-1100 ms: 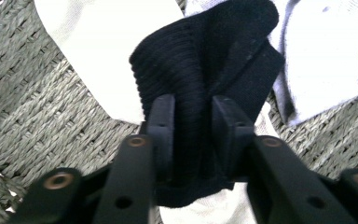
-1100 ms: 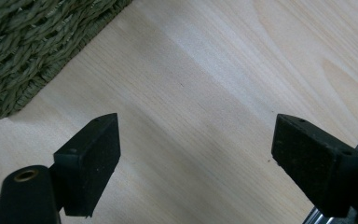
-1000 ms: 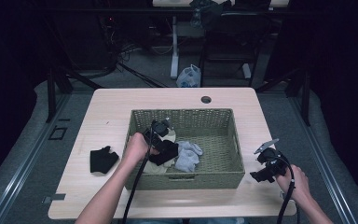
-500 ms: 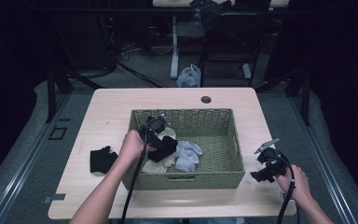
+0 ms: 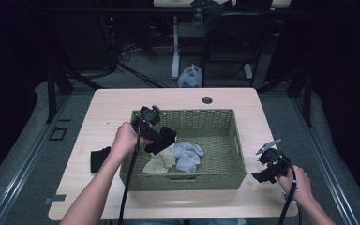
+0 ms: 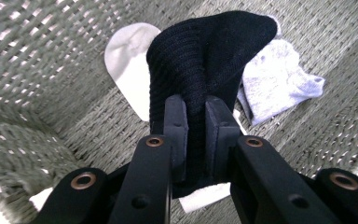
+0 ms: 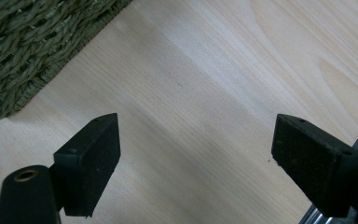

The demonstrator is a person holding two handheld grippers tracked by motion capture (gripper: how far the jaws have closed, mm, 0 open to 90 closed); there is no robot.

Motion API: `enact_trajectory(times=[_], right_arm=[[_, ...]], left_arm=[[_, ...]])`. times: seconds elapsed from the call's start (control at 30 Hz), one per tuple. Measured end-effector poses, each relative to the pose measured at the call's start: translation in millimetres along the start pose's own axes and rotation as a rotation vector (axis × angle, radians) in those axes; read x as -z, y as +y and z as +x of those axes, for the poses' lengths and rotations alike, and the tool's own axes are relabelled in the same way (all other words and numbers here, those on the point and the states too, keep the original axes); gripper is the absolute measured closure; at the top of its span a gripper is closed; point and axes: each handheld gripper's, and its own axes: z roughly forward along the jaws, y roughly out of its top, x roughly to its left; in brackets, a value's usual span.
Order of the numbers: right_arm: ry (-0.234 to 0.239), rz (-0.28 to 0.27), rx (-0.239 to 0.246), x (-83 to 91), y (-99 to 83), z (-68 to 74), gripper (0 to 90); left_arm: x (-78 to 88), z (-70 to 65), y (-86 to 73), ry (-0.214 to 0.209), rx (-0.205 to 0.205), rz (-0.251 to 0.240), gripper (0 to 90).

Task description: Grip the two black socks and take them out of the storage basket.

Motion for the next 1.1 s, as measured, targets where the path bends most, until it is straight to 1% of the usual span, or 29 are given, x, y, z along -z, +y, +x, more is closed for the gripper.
enact_trajectory(times=[0.1,0.13,0.17,0.23,0.27,0.3,0.37,0.47,0.5,0.67,0.77,0.93,1.1], right_arm=[[0.003,0.0,0.0,0.0,0.0,0.1,15.1],[0.003,0.001,0.001,0.1,0.1,0.1,15.1],[0.007,-0.009,-0.007,-0.4,-0.1,0.8,15.1],[0.002,-0.004,-0.004,-0.1,-0.1,0.4,15.1],[0.008,-0.044,-0.036,-3.1,-1.6,2.3,15.1],[0.001,-0.002,-0.002,-0.2,-0.1,0.3,15.1],[0.008,-0.007,-0.006,-0.4,0.0,0.8,15.1],[0.011,-0.006,-0.003,-0.2,0.4,0.7,15.1],[0.008,-0.007,-0.006,-0.3,0.3,0.9,15.0],[0.005,-0.001,0.003,0.1,0.6,0.6,15.1],[0.008,-0.008,-0.006,-0.4,0.4,0.9,15.1],[0.009,-0.007,-0.005,-0.5,0.4,0.8,15.1],[0.004,-0.003,0.0,-0.3,0.6,0.7,15.1]], left_arm=[[7.2,0.9,1.7,0.006,-0.005,-0.005,81.1],[10.4,1.2,2.3,0.006,-0.003,-0.015,81.1],[12.6,1.5,2.8,0.0,0.0,-0.017,81.1],[17.9,2.2,4.2,0.002,0.001,-0.027,81.1],[20.6,2.3,5.0,0.007,-0.001,-0.029,81.1],[23.8,2.8,6.0,0.009,-0.004,-0.03,81.1],[30.6,3.2,7.8,0.015,-0.004,-0.037,81.1],[41.2,3.4,10.5,0.026,-0.001,-0.063,81.1],[44.7,4.1,11.5,0.027,-0.008,-0.063,81.1],[59.9,6.7,15.3,0.048,-0.006,-0.077,81.1],[68.1,9.1,16.6,0.056,-0.003,-0.082,81.1],[84.9,14.2,16.1,0.08,0.007,-0.108,81.1],[97.2,20.0,12.3,0.096,0.019,-0.112,81.1]])
